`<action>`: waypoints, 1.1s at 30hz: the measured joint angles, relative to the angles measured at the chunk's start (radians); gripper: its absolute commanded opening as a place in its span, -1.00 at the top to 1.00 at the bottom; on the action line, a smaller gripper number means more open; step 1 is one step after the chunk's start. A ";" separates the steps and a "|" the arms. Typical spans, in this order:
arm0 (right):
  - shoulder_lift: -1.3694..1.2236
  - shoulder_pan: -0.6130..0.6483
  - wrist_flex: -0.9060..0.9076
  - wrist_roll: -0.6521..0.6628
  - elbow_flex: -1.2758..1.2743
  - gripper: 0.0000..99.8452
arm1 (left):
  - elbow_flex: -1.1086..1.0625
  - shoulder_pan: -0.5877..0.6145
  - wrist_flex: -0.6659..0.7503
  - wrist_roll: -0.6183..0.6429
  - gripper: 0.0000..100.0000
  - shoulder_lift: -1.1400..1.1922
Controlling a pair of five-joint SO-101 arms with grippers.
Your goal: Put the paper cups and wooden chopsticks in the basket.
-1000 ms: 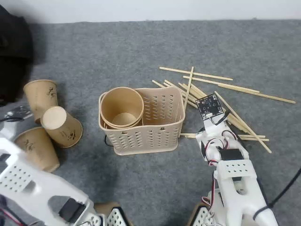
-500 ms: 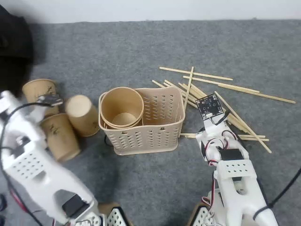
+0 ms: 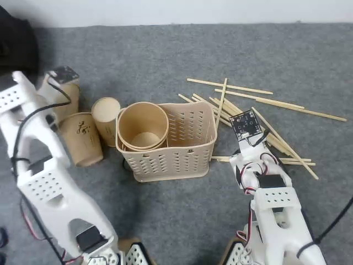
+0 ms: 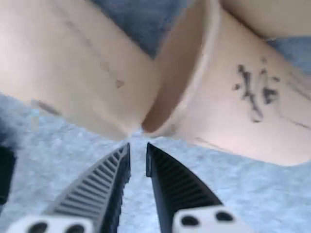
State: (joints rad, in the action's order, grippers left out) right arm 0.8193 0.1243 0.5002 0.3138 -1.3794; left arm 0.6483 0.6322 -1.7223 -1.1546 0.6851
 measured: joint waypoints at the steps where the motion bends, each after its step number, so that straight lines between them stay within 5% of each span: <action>1: 0.000 0.000 0.000 0.000 0.000 0.64 | 0.003 0.000 0.000 0.012 0.89 -0.006; 11: 0.000 0.002 0.000 0.000 0.000 0.64 | -0.066 -0.077 0.043 0.078 0.89 -0.135; 20: 0.000 0.000 0.000 0.000 0.000 0.64 | -0.069 -0.110 0.460 0.417 0.89 -0.135; 27: 0.000 0.000 0.000 0.000 0.000 0.64 | -0.083 -0.114 0.953 0.703 0.88 -0.066; 33: 0.000 0.000 0.000 0.000 0.000 0.64 | 0.068 -0.117 1.114 0.755 0.88 0.201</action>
State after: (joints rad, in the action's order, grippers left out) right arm 0.8193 0.1243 0.5002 0.3138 -1.3794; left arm 0.7158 0.5155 -0.6084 -0.3997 0.8861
